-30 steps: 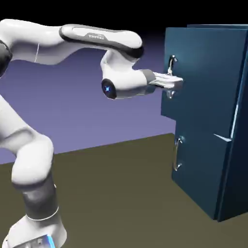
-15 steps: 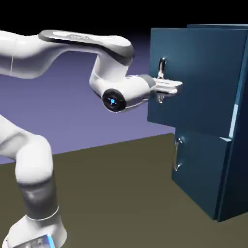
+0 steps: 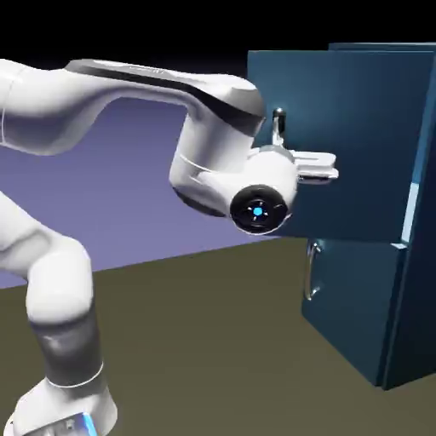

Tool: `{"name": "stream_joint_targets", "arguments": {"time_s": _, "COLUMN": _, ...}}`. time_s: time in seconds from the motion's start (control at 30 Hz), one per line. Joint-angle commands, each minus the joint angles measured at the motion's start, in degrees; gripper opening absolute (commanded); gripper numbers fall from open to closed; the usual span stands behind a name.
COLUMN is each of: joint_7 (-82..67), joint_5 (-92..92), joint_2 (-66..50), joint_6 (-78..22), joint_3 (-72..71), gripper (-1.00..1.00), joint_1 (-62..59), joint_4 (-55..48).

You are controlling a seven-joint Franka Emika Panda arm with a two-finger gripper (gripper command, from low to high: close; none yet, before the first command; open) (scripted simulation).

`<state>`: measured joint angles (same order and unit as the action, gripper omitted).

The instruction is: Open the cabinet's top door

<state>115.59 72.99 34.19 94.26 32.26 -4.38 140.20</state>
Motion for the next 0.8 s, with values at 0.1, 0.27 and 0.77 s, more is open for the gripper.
{"name": "stream_joint_targets", "arguments": {"time_s": 0.1, "joint_7": -1.0, "joint_5": -3.7, "joint_2": -5.6, "joint_6": -10.0, "joint_3": 6.2, "gripper": -1.00, "joint_1": 2.1, "joint_4": -5.8}}
{"name": "stream_joint_targets", "arguments": {"time_s": 0.27, "joint_7": -3.0, "joint_5": -5.9, "joint_2": -13.8, "joint_6": -22.5, "joint_3": 13.7, "gripper": -1.00, "joint_1": 5.3, "joint_4": -13.7}}
{"name": "stream_joint_targets", "arguments": {"time_s": 0.77, "joint_7": -11.6, "joint_5": -1.5, "joint_2": -42.0, "joint_6": -56.5, "joint_3": 24.1, "gripper": -1.00, "joint_1": 2.6, "joint_4": -36.0}}
